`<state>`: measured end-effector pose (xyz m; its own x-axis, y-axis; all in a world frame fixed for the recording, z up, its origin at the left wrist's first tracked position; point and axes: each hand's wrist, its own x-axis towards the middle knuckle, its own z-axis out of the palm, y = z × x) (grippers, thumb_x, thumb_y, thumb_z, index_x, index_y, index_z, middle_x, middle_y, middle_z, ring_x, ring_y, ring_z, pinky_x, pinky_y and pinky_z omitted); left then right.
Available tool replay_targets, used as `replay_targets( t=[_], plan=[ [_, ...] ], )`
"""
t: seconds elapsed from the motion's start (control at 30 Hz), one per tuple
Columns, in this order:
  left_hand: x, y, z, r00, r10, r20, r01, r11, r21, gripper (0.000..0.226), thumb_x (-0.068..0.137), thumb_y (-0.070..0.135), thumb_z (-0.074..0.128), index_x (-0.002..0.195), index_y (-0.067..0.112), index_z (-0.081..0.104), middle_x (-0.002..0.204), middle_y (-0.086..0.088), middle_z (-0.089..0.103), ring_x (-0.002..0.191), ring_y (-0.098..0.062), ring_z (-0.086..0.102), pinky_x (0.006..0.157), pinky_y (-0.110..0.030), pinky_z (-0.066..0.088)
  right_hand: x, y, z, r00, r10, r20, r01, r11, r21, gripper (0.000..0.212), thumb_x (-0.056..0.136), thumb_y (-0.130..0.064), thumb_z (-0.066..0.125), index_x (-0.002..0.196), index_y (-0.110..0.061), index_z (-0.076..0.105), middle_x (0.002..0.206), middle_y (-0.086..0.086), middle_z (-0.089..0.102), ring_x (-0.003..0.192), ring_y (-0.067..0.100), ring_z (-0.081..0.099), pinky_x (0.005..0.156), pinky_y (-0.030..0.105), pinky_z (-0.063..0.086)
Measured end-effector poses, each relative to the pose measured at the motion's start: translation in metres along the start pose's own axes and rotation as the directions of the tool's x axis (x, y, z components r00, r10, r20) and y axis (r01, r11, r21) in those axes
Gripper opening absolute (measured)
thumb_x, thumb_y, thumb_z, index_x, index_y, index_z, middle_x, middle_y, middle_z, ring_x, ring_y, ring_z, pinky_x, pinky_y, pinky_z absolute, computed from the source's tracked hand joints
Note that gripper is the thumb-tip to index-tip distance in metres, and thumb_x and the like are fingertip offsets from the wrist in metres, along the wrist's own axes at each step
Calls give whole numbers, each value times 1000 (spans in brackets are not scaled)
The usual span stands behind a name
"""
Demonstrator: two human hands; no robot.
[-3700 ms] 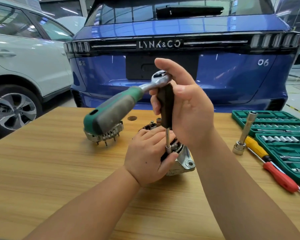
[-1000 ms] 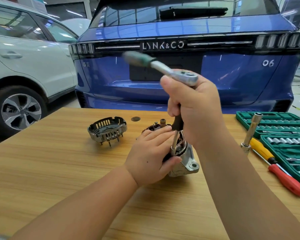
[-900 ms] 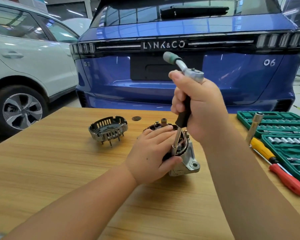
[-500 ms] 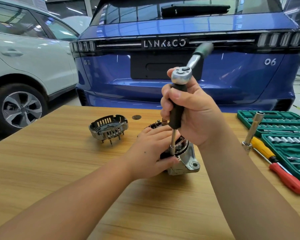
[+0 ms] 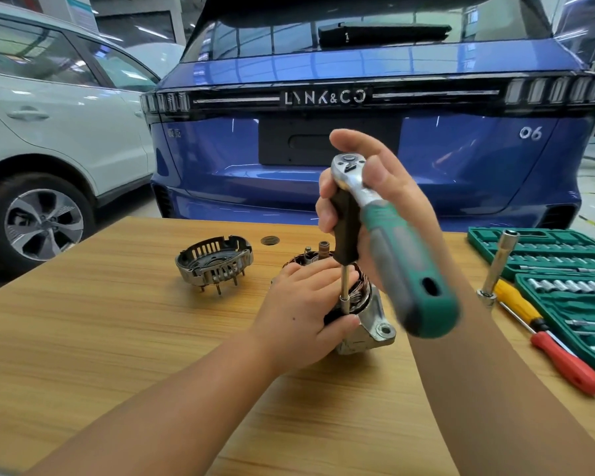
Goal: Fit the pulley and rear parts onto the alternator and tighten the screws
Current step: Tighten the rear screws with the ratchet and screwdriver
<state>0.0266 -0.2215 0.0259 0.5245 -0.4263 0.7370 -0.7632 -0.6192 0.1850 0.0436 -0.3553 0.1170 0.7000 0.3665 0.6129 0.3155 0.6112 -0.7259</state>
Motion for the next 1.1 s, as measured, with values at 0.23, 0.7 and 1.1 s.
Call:
replay_targets(
  t=[0.23, 0.7, 1.1],
  plan=[
    [-2, -20, 10, 968, -91, 232, 51, 983, 175, 39, 94, 48, 58, 124, 25, 65, 139, 12, 59, 141, -11, 40, 107, -44, 36, 2, 1, 4, 936, -99, -339, -32, 932, -360, 13, 91, -22, 71, 95, -11, 64, 58, -6, 51, 49, 9, 43, 51, 24, 40],
    [-2, -18, 13, 985, -63, 160, 30, 980, 198, 45, 88, 43, 65, 125, 16, 67, 122, 7, 67, 123, -18, 55, 97, -42, 42, -1, 0, 1, 996, -77, 52, 80, 995, -59, 41, 79, -9, 69, 118, -18, 60, 82, 11, 59, 61, 23, 47, 61, 36, 37],
    [-3, -17, 14, 980, -86, 181, 56, 985, 166, 42, 91, 46, 58, 123, 20, 69, 130, 9, 65, 134, -15, 49, 108, -43, 38, -1, 3, 11, 954, -113, -277, -8, 916, -401, 25, 90, -27, 71, 103, -6, 66, 58, -6, 51, 51, 8, 43, 52, 20, 41]
  ],
)
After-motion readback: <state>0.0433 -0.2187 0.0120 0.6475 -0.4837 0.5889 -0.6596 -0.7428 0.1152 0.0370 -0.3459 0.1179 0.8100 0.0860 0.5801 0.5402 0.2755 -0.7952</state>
